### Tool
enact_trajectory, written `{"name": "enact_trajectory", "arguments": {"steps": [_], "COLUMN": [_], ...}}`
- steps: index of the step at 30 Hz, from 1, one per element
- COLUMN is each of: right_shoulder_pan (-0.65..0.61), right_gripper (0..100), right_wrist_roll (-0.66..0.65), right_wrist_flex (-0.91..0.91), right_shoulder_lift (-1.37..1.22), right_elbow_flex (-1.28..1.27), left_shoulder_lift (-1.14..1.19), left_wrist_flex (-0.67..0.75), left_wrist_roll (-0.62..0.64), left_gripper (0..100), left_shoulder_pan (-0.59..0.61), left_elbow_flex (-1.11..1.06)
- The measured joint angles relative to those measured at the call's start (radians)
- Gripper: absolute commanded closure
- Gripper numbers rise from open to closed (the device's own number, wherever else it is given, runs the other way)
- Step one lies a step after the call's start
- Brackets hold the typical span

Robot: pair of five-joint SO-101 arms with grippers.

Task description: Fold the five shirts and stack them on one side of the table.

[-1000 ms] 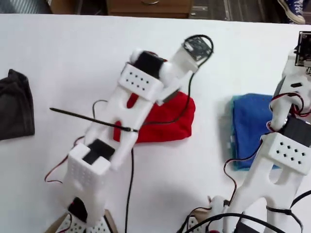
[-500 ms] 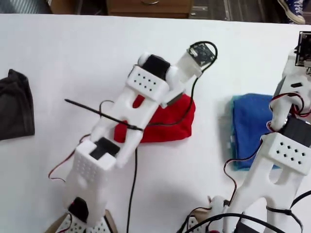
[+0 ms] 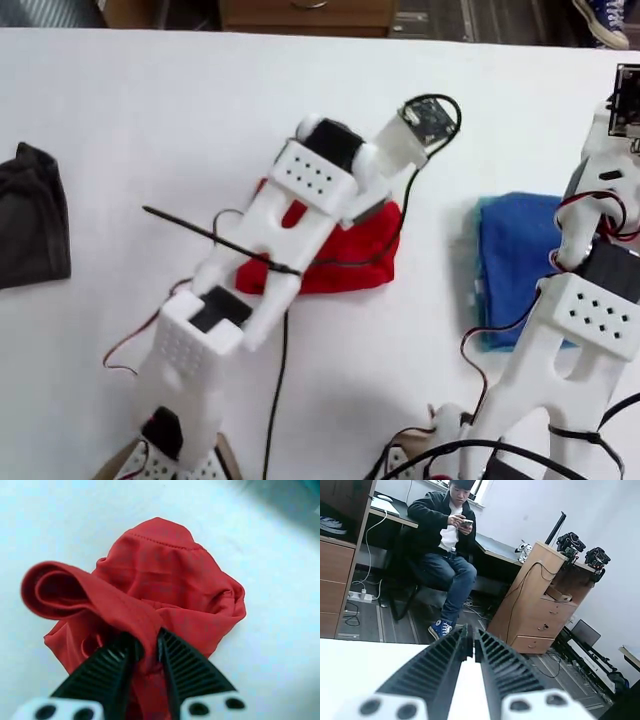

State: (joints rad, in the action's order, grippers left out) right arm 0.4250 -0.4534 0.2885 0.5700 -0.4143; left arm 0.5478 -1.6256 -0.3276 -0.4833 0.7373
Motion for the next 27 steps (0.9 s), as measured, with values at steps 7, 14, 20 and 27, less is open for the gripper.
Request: {"name": "enact_trajectory", "arguments": {"steps": [7, 14, 20, 27], "right_shoulder_pan": [0.0, 0.0, -0.012, -0.193], "right_gripper": [97.4, 97.4, 97.4, 97.4], "right_wrist_roll": [0.0, 0.0, 0.0, 0.127], "right_wrist_flex": [0.0, 0.0, 0.0, 0.089], "right_shoulder_lift": [0.0, 0.0, 0.0, 0.0], "right_elbow_flex": [0.0, 0.0, 0.0, 0.0], "left_shoulder_lift": [0.0, -0.002, 0.017, 0.184], "left_wrist_flex": [-0.002, -0.044, -0.052, 0.012], "left_wrist_roll": [0.0, 0.0, 0.0, 0.0], "left_gripper": [72, 72, 72, 72], "left_shoulder_pan": [-0.002, 0.054, 0.256, 0.347], "left_elbow_flex": [0.02, 0.181, 0.155, 0.121]}}
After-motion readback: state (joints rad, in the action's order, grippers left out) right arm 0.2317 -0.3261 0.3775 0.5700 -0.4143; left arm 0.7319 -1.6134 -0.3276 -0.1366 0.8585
